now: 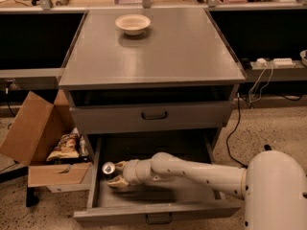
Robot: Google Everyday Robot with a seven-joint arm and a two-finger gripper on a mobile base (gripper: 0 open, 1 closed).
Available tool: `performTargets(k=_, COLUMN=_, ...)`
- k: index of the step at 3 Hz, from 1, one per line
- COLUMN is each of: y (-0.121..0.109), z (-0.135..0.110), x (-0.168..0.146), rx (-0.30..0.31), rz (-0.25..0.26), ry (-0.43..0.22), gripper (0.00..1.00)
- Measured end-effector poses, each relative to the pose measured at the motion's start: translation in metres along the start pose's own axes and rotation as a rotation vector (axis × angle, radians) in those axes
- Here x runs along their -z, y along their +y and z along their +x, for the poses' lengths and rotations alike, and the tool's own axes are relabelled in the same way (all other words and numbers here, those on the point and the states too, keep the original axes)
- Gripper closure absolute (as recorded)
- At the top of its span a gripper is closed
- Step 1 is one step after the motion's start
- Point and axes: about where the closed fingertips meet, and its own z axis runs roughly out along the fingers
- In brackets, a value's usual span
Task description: Pick redbull can from middle drawer and place on counter
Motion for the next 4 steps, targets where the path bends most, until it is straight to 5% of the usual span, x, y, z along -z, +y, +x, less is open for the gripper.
performTargets(k=2, y=0.000, z=-0.017, x=0.024, rx=0.022, rz=0.025, ry=-0.048, gripper=0.95)
performTargets(k=4, y=-0.004, z=-0.079, x=0.136, rx=0.060, rz=0.032, ry=-0.120, gripper=1.00)
